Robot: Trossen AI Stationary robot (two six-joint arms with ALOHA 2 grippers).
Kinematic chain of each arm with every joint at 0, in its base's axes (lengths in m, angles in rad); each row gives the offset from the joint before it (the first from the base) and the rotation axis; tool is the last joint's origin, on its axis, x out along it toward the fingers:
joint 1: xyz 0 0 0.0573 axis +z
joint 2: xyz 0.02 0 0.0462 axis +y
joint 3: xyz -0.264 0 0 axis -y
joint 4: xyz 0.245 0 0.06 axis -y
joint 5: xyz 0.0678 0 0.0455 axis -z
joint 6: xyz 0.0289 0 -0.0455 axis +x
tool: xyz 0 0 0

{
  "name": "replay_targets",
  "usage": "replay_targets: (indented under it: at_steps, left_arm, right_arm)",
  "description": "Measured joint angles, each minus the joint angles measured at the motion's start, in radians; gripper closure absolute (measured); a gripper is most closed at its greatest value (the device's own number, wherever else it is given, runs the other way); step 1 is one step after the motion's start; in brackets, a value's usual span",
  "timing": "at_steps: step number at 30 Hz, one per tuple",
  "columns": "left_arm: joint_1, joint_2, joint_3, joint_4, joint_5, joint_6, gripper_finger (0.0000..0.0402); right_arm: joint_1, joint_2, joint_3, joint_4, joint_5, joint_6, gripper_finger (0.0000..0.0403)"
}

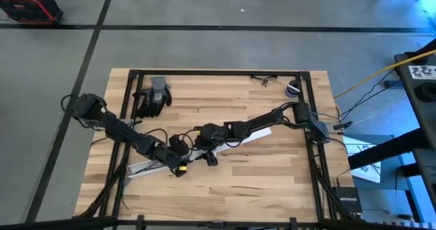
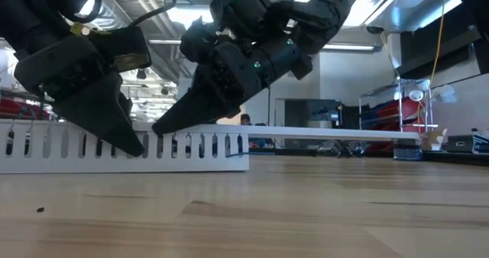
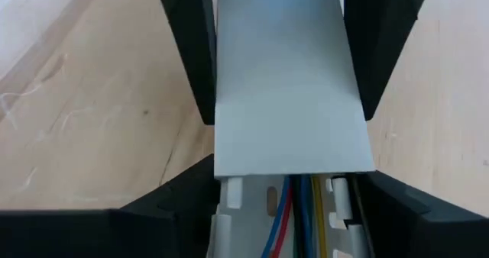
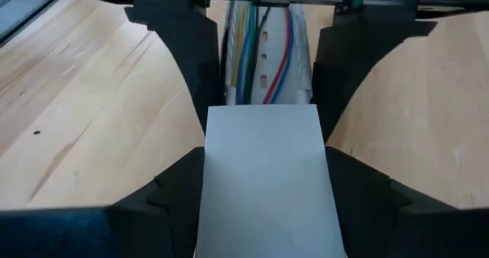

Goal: Ziptie cables
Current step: Close the white cable duct

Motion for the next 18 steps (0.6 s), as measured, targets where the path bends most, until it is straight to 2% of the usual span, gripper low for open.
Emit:
replay_targets:
  at_steps: [6,8,12,18]
  left_arm:
    - [0.007,-0.006,0.005,0.018,0.002,-0.007,0.0139]
    - [0.011,-0.014,0.019,-0.025,0.0,-0.007,0.0122]
    - [0.01,-0.032,0.078,-0.153,0.0,-0.001,0.0098]
    - [-0.031,-0.098,0.201,-0.488,0.027,-0.09,0.0092]
  right_arm:
    - [-0.013,-0.004,0.012,-0.02,0.008,-0.004,0.018]
    - [-0.016,-0.003,0.012,-0.024,0.031,-0.001,0.018]
    - [-0.019,-0.004,0.012,-0.024,0.038,-0.002,0.018]
    - [-0.019,-0.005,0.012,-0.036,0.037,-0.003,0.018]
